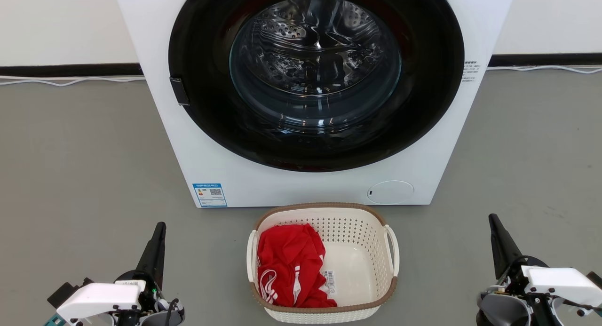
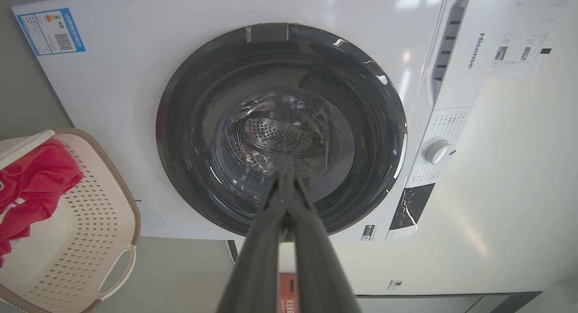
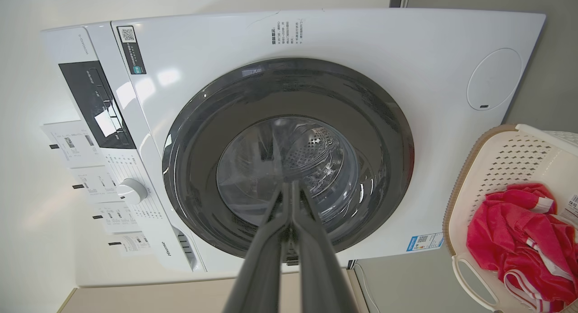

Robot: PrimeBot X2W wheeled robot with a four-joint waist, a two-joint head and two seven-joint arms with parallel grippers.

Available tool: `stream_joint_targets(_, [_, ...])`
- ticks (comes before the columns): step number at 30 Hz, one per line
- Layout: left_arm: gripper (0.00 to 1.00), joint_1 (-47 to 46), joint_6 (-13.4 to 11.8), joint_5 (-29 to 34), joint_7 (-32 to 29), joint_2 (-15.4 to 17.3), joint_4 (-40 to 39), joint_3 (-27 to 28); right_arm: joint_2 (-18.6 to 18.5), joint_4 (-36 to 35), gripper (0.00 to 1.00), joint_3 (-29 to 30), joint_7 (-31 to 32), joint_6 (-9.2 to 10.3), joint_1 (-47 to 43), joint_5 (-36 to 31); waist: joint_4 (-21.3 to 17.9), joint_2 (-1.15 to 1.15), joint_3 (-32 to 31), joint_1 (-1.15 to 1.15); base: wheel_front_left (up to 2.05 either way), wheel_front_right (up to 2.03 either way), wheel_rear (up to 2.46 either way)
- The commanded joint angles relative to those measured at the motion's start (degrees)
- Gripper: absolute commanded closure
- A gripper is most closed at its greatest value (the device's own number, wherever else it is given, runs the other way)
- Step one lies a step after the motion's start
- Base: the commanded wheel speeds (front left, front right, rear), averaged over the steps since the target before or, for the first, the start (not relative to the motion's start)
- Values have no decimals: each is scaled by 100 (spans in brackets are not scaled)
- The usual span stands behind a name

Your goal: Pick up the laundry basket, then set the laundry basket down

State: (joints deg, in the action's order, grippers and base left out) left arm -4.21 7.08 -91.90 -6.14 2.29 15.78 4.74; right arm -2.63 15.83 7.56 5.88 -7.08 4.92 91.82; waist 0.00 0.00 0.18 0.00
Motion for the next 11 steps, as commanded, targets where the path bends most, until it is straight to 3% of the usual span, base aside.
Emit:
stream_joint_targets(1, [100,-198,41,-27,-35,59,-174,178,-25,-180,100,-107,59,-41,126,37,0,0,0,0,0,0,0])
stream_joint_targets(11, [100,-198,41,-27,-35,59,-174,177,-25,-180,100,-107,59,-41,126,37,0,0,0,0,0,0,0])
